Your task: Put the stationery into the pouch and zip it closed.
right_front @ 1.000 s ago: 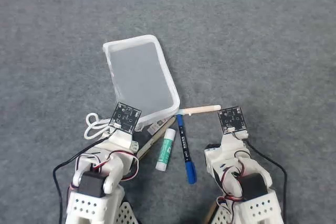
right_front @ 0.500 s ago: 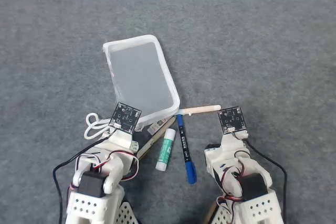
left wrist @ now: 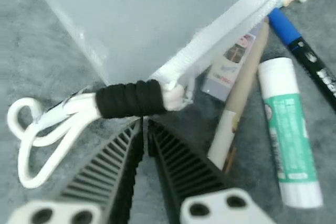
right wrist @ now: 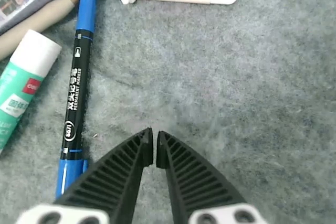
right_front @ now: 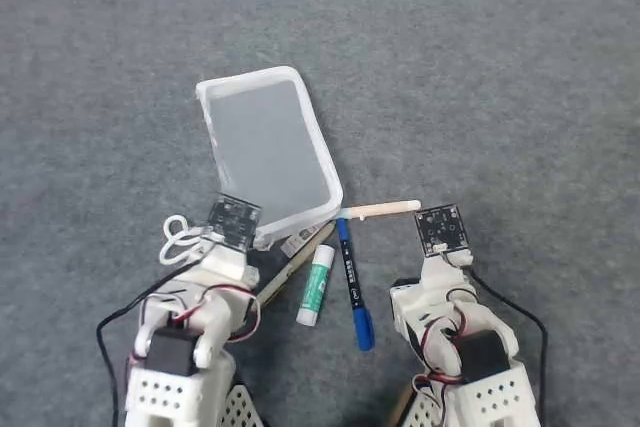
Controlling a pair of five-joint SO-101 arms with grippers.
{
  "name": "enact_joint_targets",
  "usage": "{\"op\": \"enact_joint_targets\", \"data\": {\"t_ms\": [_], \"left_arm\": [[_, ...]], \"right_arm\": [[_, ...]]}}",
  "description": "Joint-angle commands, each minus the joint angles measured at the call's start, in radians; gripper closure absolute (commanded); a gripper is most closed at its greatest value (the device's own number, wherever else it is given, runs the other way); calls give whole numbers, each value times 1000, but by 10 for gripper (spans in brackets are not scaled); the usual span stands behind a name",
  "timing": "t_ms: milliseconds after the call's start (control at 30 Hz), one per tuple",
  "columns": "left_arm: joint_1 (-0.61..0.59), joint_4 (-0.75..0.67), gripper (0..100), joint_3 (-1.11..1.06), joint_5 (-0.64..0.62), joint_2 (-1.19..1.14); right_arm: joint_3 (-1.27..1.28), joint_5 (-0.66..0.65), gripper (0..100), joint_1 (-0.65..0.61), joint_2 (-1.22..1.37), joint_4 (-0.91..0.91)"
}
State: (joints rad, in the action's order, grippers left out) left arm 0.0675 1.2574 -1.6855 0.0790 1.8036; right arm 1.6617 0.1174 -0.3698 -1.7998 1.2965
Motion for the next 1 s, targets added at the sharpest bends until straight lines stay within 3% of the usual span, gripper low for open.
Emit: {"op": "enact_joint_targets", "data": {"t_ms": [0,167,367,667,967], "left_arm": [[-138,5,988,140,9,20],[-292,-89,988,160,3,20],[-384,-203,988,162,8,20],[-445,-173,988,162,6,20],[-445,-170,987,159,6,18]], "right_arm": [[11,5,990,-2,-18,16],[-49,3,989,47,-18,38],[-127,3,989,240,-18,30],[-207,0,992,317,-18,-220],[-276,-259,989,311,-18,-357]]}}
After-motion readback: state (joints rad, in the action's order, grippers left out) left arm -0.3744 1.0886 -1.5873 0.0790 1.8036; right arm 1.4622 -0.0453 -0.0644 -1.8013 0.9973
